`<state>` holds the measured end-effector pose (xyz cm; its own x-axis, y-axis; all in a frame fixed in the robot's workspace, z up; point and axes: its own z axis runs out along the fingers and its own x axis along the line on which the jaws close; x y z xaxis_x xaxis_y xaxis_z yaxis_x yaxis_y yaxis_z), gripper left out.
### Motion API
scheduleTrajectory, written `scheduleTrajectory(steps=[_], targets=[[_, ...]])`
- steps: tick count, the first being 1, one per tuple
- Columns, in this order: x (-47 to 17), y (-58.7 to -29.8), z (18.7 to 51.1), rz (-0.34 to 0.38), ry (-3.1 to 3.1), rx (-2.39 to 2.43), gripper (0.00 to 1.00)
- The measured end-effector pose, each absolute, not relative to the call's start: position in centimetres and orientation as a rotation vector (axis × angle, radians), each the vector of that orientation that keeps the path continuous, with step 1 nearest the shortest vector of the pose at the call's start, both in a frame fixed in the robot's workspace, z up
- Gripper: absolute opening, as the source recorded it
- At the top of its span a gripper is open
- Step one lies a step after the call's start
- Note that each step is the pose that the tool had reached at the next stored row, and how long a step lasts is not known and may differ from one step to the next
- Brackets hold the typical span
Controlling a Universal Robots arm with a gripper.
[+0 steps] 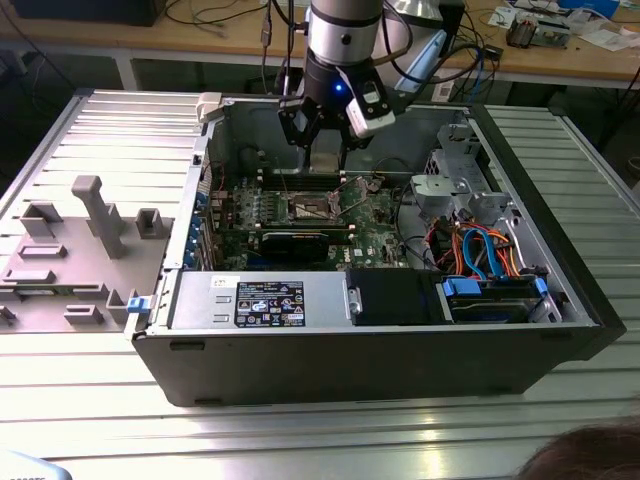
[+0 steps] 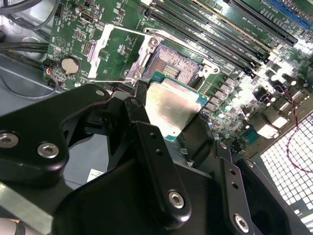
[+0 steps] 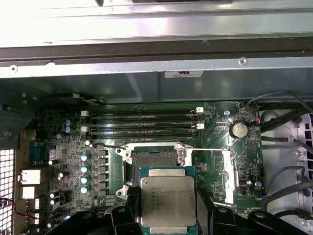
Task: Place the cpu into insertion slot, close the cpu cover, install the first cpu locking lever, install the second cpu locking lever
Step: 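Place the cpu into insertion slot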
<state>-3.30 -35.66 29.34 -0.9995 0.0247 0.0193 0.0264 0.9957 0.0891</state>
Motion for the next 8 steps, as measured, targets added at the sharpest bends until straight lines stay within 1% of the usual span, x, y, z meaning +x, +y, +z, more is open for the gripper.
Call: scheduleTrajectory(steps=[8], targets=[[-3.3, -35.66, 29.06, -0.14, -3.12, -0.04, 0.55]])
